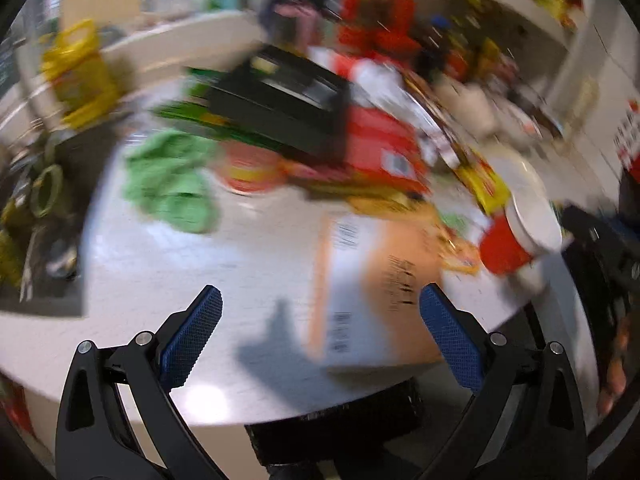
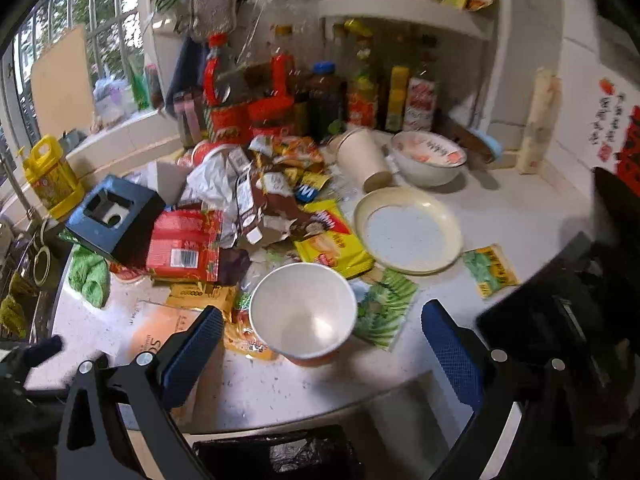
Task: Collect trash
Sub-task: 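Grasp the SOFT wet-wipe pack with the left tool while the right tool grasps the white paper cup, then lower both held items over the black bin and open both tools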
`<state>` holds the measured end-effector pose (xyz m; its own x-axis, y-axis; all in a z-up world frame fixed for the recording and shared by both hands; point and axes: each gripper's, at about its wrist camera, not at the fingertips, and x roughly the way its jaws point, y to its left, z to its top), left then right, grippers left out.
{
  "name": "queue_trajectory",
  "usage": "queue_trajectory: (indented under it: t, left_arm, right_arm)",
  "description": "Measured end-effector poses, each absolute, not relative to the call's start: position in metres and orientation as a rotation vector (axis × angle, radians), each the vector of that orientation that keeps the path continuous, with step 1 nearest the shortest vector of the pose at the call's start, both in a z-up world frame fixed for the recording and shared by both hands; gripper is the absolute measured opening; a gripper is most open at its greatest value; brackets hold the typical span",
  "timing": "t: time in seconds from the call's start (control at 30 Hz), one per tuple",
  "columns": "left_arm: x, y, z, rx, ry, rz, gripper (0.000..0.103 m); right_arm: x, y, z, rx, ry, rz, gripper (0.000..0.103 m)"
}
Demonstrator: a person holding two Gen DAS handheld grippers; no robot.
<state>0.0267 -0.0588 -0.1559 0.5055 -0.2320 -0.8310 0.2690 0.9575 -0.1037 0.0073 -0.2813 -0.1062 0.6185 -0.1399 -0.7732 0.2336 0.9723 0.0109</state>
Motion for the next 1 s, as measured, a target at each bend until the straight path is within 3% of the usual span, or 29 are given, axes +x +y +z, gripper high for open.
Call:
queue_trajectory:
  t: [0.4, 0.43, 0.53, 0.7, 1.0]
  left_arm:
    - [0.053, -0.112, -0.214, 0.17, 1.071, -0.345, 0.097]
    - [0.053, -0.114, -0.216, 0.193, 1.06, -0.344, 0.097]
    - [0.052, -0.112, -0.215, 0.194, 1.032, -0.341, 0.089]
    - [0.05, -0.109, -0.207, 0.219, 0.99, -0.342, 0.07]
    - [0.011, -0.052, -0.161, 0.11, 0.916, -0.374, 0.07]
  right_arm:
    - [0.066, -0.288, -0.169, 0.074, 1.056, -0.181, 0.097]
    - [0.068, -0.288, -0.172, 0.068, 1.061, -0.175, 0.092]
    - [0.068, -0.287, -0.181, 0.055, 1.081, -0.135, 0.063]
    - [0.059, -0.292, -0.174, 0.082, 1.04, -0.126, 0.057]
    - [0.016, -0.278, -0.108, 0.098, 0.931, -0.014, 0.058]
